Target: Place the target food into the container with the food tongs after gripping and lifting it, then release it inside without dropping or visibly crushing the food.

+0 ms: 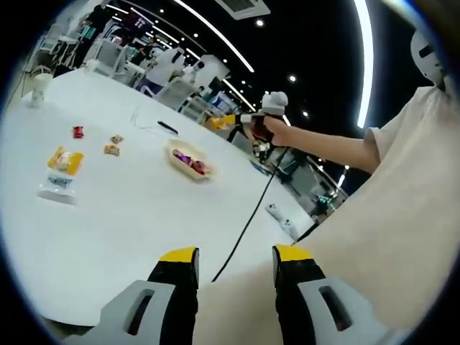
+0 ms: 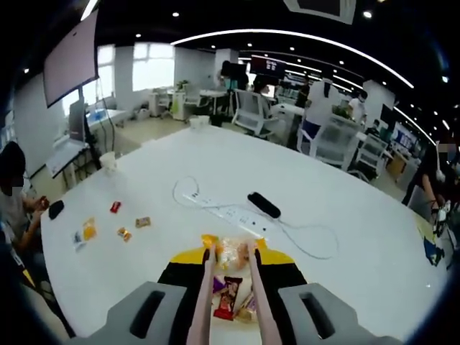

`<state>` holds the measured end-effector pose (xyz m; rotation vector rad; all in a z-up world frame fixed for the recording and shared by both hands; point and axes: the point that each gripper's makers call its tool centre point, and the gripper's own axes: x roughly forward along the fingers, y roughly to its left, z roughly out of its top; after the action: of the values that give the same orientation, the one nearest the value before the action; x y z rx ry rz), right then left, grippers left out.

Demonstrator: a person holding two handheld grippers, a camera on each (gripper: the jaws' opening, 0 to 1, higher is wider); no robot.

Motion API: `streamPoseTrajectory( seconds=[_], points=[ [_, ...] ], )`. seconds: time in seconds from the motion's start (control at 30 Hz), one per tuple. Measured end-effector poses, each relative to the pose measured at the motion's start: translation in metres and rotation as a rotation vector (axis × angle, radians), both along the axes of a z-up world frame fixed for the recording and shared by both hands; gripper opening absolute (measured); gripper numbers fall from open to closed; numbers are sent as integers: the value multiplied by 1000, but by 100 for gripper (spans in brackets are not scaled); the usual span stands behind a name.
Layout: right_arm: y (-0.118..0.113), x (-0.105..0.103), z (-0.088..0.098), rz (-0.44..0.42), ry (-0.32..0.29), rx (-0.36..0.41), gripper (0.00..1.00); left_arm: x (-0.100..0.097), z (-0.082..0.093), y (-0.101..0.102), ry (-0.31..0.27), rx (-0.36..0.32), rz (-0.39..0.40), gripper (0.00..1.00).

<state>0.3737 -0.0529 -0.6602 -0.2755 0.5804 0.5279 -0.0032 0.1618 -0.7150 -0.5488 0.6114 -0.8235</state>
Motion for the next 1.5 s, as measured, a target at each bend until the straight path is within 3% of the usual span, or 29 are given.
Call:
streamPoseTrajectory(
  seconds=[0.5, 1.0, 1.5],
  points=[
    [-1, 2, -3, -4, 1, -14, 25, -2, 0, 7, -3, 7, 11, 40],
    [2, -10, -1, -32, -3, -11, 25, -6, 2, 16, -2, 19, -22, 40],
    [41, -34, 4, -17, 15, -10, 27, -9, 1, 33, -4, 12, -27, 40]
  ],
)
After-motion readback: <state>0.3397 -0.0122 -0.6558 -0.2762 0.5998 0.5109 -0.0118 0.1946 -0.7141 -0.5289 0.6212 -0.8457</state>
